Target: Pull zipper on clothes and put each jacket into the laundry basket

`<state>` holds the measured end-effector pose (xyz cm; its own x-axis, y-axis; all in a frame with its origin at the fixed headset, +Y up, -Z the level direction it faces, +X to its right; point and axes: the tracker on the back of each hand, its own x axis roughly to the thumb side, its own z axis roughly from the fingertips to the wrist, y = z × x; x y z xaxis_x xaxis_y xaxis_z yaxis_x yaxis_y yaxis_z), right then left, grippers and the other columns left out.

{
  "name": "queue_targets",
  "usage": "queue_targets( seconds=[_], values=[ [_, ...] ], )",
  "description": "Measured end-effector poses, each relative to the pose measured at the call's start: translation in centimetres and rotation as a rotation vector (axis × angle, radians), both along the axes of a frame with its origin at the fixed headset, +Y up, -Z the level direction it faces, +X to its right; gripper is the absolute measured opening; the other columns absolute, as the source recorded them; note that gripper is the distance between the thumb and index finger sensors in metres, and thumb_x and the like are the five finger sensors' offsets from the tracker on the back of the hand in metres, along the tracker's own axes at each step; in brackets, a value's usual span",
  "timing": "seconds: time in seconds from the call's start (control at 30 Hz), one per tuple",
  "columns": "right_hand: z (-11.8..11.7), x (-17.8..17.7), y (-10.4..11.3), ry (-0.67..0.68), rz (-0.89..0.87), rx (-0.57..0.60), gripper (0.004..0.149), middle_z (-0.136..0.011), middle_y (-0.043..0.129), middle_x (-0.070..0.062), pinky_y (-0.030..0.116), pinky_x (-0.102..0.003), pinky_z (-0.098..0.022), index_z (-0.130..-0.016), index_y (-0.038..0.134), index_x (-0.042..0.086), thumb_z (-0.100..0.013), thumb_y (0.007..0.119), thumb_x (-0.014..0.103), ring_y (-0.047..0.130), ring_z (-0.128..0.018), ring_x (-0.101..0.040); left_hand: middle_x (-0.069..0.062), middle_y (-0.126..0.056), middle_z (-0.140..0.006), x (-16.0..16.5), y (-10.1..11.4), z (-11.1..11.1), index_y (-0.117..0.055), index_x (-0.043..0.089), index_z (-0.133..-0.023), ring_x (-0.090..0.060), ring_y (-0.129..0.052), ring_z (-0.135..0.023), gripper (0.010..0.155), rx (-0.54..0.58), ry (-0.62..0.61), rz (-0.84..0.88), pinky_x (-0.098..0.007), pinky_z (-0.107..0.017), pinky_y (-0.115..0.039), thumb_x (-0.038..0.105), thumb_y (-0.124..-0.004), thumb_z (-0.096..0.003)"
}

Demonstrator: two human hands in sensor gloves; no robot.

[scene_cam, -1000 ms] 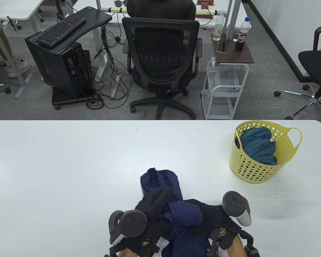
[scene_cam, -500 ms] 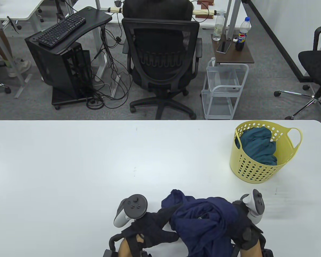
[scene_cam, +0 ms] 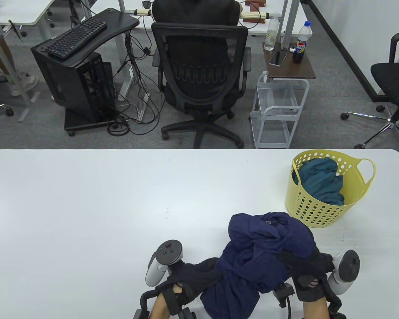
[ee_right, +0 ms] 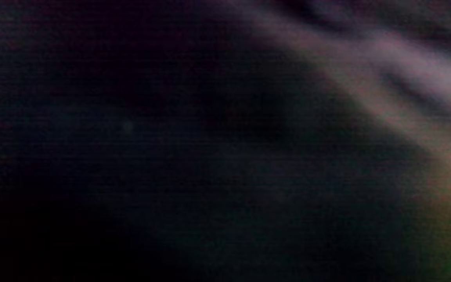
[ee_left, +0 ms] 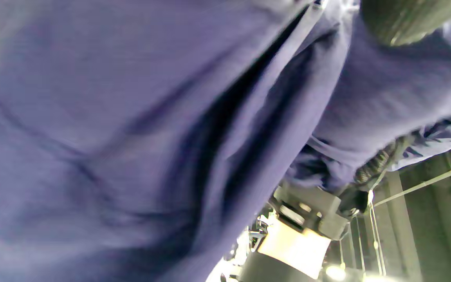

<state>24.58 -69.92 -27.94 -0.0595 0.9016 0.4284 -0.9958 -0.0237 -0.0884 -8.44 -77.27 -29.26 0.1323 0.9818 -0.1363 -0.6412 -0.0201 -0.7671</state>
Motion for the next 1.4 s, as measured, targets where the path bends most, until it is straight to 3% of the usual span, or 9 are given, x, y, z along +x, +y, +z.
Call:
queue_targets(
  seconds=[0.1, 0.23, 0.4, 0.5, 0.77, 0.87, 1.13, 1.23, 1.4],
  values=[
    [0.0, -1.0, -0.2, -0.103, 0.118, 0.007, 0.076, -0.106, 0.070, 0.007, 0.067, -0.056, -0.068, -0.103, 0.055, 0.045, -0.043, 0.101, 0.043, 0.084, -0.089, -0.031, -0.011, -0.086, -0.097, 0.1, -0.8, 0.2, -0.041, 0.023, -0.107, -0.030, -0.104, -0.068, 0.083, -0.144, 0.053, 0.138, -0.053, -0.055, -0.079, 0.071, -0.062, -0.0429],
    [-0.4, -3.8, -0.8, -0.037, 0.277, 0.004, 0.079, -0.110, 0.064, 0.002, 0.064, -0.060, -0.068, -0.104, 0.051, 0.041, -0.042, 0.099, 0.042, 0.077, -0.093, -0.037, -0.018, -0.071, -0.104, 0.6, -1.3, 0.5, -0.024, 0.020, -0.107, -0.033, -0.097, -0.078, 0.090, -0.325, 0.090, 0.374, -0.054, -0.060, -0.074, 0.072, -0.059, -0.0431],
    [-0.7, -9.2, -2.2, 0.412, 0.592, -0.183, 0.098, -0.122, 0.029, -0.007, 0.045, -0.068, -0.073, -0.113, 0.026, 0.031, -0.044, 0.085, 0.067, 0.040, -0.107, -0.051, -0.035, -0.042, -0.105, 0.0, -1.5, 1.0, -0.010, 0.026, -0.106, -0.039, -0.085, -0.088, 0.091, -0.411, 0.157, 0.436, -0.055, -0.065, -0.070, 0.074, -0.052, -0.0409],
    [-0.2, -11.9, -2.9, 0.521, 0.850, -0.272, 0.119, -0.119, 0.001, -0.007, 0.030, -0.069, -0.075, -0.107, 0.001, 0.032, -0.039, 0.092, 0.066, 0.013, -0.107, -0.051, -0.041, -0.030, -0.103, -0.6, -1.8, 1.2, -0.004, 0.022, -0.104, -0.045, -0.082, -0.087, 0.093, -0.453, 0.211, 0.429, -0.056, -0.064, -0.070, 0.075, -0.047, -0.0402],
    [1.5, -13.9, -0.7, 0.272, 1.269, -0.123, 0.126, -0.119, 0.015, -0.009, 0.049, -0.062, -0.076, -0.106, 0.005, 0.025, -0.031, 0.104, 0.051, 0.042, -0.107, -0.051, -0.041, -0.021, -0.103, -1.1, -1.5, 1.6, -0.005, 0.023, -0.105, -0.055, -0.074, -0.087, 0.090, -0.533, 0.231, 0.494, -0.060, -0.062, -0.067, 0.074, -0.045, -0.0416],
    [1.6, -14.0, -0.6, 0.141, 1.304, -0.048, 0.117, -0.119, 0.029, -0.007, 0.058, -0.057, -0.074, -0.106, 0.013, 0.026, -0.035, 0.103, 0.043, 0.058, -0.104, -0.046, -0.042, -0.014, -0.102, -0.7, -1.2, 1.9, -0.002, 0.022, -0.103, -0.055, -0.068, -0.091, 0.091, -0.560, 0.198, 0.531, -0.058, -0.059, -0.075, 0.074, -0.045, -0.0415],
    [1.3, -12.5, -0.5, -0.123, 1.161, 0.100, 0.080, -0.106, 0.070, -0.002, 0.081, -0.046, -0.057, -0.105, 0.048, 0.033, -0.042, 0.097, 0.036, 0.091, -0.080, -0.035, -0.037, -0.035, -0.107, -2.5, -0.4, 0.5, -0.021, 0.018, -0.108, -0.043, -0.080, -0.090, 0.088, -0.332, 0.258, 0.336, -0.053, -0.060, -0.074, 0.070, -0.052, -0.0449],
    [1.3, -11.2, 0.4, -0.203, 1.092, 0.112, 0.076, -0.106, 0.070, -0.001, 0.081, -0.046, -0.057, -0.104, 0.050, 0.037, -0.044, 0.096, 0.034, 0.090, -0.079, -0.035, -0.025, -0.048, -0.112, -4.2, 0.6, -0.1, -0.030, 0.024, -0.110, -0.049, -0.072, -0.093, 0.082, -0.123, 0.385, 0.117, -0.061, -0.060, -0.068, 0.068, -0.056, -0.0447],
    [1.4, -7.8, 5.4, -0.460, 0.969, 0.169, 0.078, -0.109, 0.062, 0.003, 0.079, -0.044, -0.060, -0.103, 0.041, 0.048, -0.047, 0.093, 0.033, 0.085, -0.084, -0.033, -0.018, -0.055, -0.113, -7.1, 2.0, -0.9, -0.040, 0.030, -0.108, -0.049, -0.074, -0.091, 0.080, 0.326, 0.673, -0.507, -0.063, -0.057, -0.068, 0.069, -0.059, -0.0419]
  ],
)
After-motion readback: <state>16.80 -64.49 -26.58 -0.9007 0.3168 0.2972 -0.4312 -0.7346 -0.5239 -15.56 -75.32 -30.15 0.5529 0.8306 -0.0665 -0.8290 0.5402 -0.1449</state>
